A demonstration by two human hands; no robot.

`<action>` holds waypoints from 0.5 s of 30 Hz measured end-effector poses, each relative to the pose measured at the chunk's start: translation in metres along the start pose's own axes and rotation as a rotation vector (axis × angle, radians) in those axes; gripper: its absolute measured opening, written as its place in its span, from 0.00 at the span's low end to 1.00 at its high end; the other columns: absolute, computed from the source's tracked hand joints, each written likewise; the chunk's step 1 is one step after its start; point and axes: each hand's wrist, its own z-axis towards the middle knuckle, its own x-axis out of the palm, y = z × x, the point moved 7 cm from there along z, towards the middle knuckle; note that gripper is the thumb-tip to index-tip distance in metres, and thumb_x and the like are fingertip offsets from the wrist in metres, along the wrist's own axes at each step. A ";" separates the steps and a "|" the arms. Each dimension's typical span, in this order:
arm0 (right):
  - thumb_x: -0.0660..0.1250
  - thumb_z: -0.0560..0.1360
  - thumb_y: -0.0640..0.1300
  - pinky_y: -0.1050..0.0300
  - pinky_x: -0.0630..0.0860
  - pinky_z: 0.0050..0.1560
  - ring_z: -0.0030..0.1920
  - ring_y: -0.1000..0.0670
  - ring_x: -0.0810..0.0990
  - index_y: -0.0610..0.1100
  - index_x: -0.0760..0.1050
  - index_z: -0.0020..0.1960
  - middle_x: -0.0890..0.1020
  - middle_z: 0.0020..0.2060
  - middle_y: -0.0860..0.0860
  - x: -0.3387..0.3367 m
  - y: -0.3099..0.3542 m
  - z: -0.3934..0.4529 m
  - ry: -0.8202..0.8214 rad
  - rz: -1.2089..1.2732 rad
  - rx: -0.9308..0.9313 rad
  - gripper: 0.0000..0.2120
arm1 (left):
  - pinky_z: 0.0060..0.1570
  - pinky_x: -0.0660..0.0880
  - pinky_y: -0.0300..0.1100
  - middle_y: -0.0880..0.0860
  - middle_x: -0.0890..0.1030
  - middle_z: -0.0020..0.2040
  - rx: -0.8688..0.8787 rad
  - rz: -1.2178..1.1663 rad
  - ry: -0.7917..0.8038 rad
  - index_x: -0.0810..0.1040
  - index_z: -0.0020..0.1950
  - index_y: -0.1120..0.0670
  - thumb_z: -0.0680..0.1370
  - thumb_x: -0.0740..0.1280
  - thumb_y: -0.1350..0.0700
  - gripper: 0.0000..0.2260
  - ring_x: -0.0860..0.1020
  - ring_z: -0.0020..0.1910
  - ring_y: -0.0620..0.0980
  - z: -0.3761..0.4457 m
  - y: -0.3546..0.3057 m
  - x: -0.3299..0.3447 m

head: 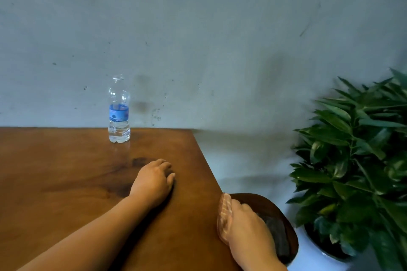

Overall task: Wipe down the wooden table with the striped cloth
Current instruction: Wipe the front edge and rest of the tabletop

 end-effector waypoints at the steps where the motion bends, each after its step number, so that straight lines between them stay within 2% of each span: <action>1: 0.59 0.82 0.45 0.56 0.74 0.58 0.59 0.49 0.76 0.51 0.64 0.71 0.75 0.61 0.51 -0.002 0.003 0.008 -0.011 -0.013 -0.027 0.17 | 0.68 0.64 0.42 0.50 0.72 0.70 0.007 -0.002 0.011 0.73 0.69 0.52 0.81 0.60 0.47 0.19 0.70 0.68 0.48 0.006 -0.002 0.004; 3: 0.58 0.83 0.46 0.58 0.73 0.56 0.59 0.49 0.76 0.52 0.64 0.71 0.74 0.61 0.51 -0.006 0.008 0.025 -0.046 0.008 -0.063 0.17 | 0.67 0.66 0.42 0.50 0.73 0.68 0.018 -0.005 0.023 0.74 0.68 0.51 0.81 0.59 0.47 0.18 0.71 0.66 0.49 0.017 -0.005 0.012; 6: 0.56 0.83 0.51 0.60 0.71 0.60 0.63 0.53 0.71 0.61 0.55 0.77 0.70 0.64 0.56 -0.011 0.020 0.043 -0.120 0.152 -0.151 0.23 | 0.65 0.69 0.43 0.49 0.75 0.64 0.028 0.017 0.012 0.76 0.65 0.51 0.81 0.59 0.47 0.17 0.73 0.62 0.49 0.028 -0.005 0.020; 8: 0.51 0.83 0.55 0.57 0.64 0.69 0.70 0.54 0.63 0.62 0.47 0.79 0.63 0.72 0.58 0.003 0.036 0.053 -0.056 0.211 -0.217 0.26 | 0.64 0.69 0.44 0.49 0.76 0.63 0.016 0.023 -0.013 0.77 0.63 0.51 0.80 0.59 0.47 0.16 0.74 0.61 0.49 0.036 -0.003 0.022; 9: 0.48 0.83 0.57 0.55 0.58 0.74 0.74 0.53 0.57 0.60 0.44 0.79 0.58 0.76 0.57 0.015 0.044 0.060 0.001 0.154 -0.251 0.26 | 0.64 0.69 0.44 0.49 0.76 0.63 0.009 0.029 -0.018 0.77 0.63 0.51 0.80 0.59 0.48 0.16 0.74 0.61 0.50 0.039 -0.003 0.022; 11: 0.46 0.84 0.57 0.52 0.49 0.76 0.78 0.52 0.50 0.58 0.46 0.80 0.51 0.80 0.56 0.030 0.055 0.076 0.083 0.052 -0.317 0.26 | 0.66 0.67 0.43 0.50 0.75 0.65 -0.011 0.041 -0.014 0.76 0.66 0.51 0.81 0.58 0.49 0.16 0.72 0.64 0.49 0.047 -0.002 0.023; 13: 0.50 0.85 0.51 0.56 0.54 0.75 0.77 0.52 0.56 0.56 0.54 0.79 0.56 0.79 0.55 0.027 0.062 0.100 0.082 0.165 -0.348 0.23 | 0.69 0.65 0.43 0.49 0.72 0.69 -0.043 0.045 -0.009 0.73 0.69 0.50 0.82 0.57 0.49 0.17 0.70 0.67 0.48 0.054 0.002 0.022; 15: 0.54 0.84 0.45 0.66 0.64 0.64 0.68 0.53 0.70 0.55 0.65 0.75 0.69 0.72 0.55 0.013 0.064 0.135 0.042 0.439 -0.295 0.19 | 0.70 0.63 0.42 0.49 0.71 0.71 -0.065 0.046 -0.006 0.71 0.71 0.50 0.82 0.57 0.48 0.18 0.68 0.69 0.48 0.061 0.006 0.023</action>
